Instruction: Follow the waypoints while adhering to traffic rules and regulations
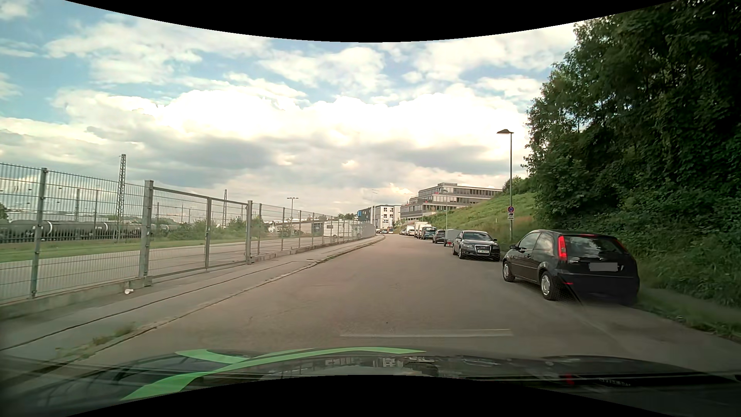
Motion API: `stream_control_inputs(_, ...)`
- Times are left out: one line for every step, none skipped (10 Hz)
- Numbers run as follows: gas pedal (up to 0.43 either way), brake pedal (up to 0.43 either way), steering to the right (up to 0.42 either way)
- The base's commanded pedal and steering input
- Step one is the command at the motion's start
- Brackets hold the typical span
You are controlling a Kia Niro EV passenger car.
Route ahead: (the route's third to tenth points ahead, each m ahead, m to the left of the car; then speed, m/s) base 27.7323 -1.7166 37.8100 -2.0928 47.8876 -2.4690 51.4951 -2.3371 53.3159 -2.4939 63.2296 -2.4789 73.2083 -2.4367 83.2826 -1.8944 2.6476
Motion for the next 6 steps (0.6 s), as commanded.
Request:
stream_control_inputs(0.079,0.0,0.041)
stream_control_inputs(0.079,0.0,0.034)
stream_control_inputs(0.087,0.0,0.03)
stream_control_inputs(0.087,0.0,0.027)
stream_control_inputs(0.087,0.0,0.025)
stream_control_inputs(0.098,0.0,0.025)
